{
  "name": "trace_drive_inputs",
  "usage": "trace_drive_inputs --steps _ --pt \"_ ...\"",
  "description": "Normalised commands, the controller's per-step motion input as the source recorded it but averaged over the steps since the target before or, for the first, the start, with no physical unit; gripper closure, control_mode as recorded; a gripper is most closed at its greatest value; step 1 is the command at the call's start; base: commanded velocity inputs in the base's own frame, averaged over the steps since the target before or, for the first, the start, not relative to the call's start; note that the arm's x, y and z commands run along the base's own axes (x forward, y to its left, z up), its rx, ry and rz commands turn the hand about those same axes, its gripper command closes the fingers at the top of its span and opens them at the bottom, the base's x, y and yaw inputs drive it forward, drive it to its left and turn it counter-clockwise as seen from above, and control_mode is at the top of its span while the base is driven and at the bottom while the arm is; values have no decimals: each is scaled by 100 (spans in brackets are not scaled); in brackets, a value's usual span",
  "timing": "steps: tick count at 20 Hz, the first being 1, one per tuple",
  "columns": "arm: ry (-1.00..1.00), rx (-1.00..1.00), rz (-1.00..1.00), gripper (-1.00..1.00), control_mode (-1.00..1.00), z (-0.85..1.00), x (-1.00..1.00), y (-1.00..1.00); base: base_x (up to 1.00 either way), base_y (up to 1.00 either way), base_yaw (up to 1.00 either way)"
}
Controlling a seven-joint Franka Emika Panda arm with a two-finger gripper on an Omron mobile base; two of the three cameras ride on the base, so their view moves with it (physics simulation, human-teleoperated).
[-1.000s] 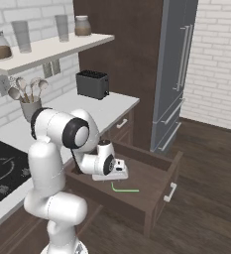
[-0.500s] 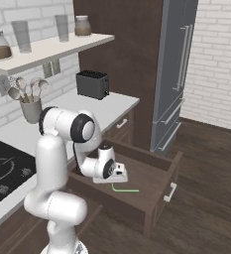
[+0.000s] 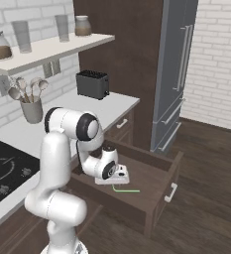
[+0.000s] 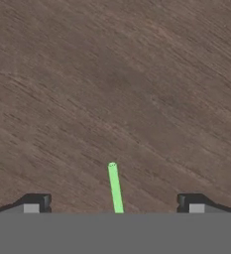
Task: Take a straw from the drawer in front and place it inside the glass cup on the dining counter.
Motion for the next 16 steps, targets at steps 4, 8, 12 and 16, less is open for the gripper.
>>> trace_drive_inputs --steps 4,8,12,16 --pt "0 1 0 -100 -100 -11 28 -20 0 0 0" --pt "0 0 0 -100 -100 -20 15 -15 0 0 0" --pt "0 0 0 100 -100 -33 9 -2 0 0 0" --pt "0 0 0 100 -100 -36 11 0 0 0 0"
